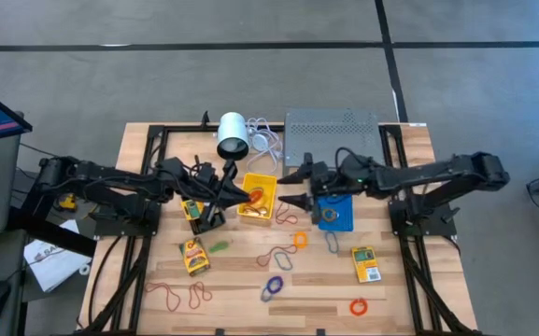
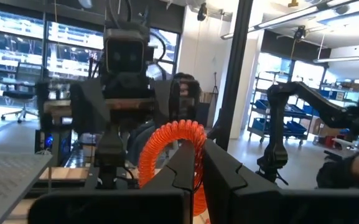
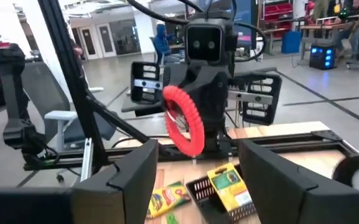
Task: Pick & Place Office Desk Supplies
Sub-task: Put the left orange elastic key ring into the blue basket
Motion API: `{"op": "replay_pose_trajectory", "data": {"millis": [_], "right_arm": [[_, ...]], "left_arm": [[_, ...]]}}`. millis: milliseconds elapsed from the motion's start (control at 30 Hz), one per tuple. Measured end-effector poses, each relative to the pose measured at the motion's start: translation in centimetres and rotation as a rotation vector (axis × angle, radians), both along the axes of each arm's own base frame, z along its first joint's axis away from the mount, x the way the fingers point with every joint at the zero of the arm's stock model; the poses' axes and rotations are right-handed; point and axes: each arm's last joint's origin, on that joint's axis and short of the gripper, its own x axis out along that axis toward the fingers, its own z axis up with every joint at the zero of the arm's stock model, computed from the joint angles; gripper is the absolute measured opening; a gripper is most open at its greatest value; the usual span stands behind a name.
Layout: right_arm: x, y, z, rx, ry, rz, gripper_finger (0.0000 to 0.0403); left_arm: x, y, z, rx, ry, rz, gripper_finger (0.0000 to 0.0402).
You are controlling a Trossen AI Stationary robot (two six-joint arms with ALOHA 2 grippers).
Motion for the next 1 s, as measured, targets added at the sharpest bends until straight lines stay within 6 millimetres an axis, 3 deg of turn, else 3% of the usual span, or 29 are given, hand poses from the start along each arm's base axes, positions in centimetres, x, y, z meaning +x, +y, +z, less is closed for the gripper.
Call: {"op": "replay_pose_trajectory", "data": {"millis": [233, 467, 667, 800, 1000], "right_arm": [[2.8, 0.2, 0.8, -0.041, 0.002, 0.032, 0.0219], [5.6, 0.5, 0.1, -0.035, 0.040, 0.085, 0.0219], [6.2, 0.5, -0.1, -0.064, 0.044, 0.087, 0.0213], [6.1, 0.5, 0.1, -0.085, 0.038, 0.087, 0.0170], [6.1, 0.5, -0.1, -0.105, 0.054, 0.088, 0.0035]], "left_arm": [[0.0, 0.0, -0.1, -0.016, 0.014, -0.005, 0.0005], [0.0, 0.0, -0.1, -0.016, 0.015, -0.005, 0.0005], [0.1, -0.1, -0.2, -0.013, 0.032, -0.021, 0.0005], [0.1, -0.1, -0.3, -0.013, 0.038, -0.021, 0.0005], [0.1, -0.1, -0.3, -0.012, 0.038, -0.021, 0.0005]]}}
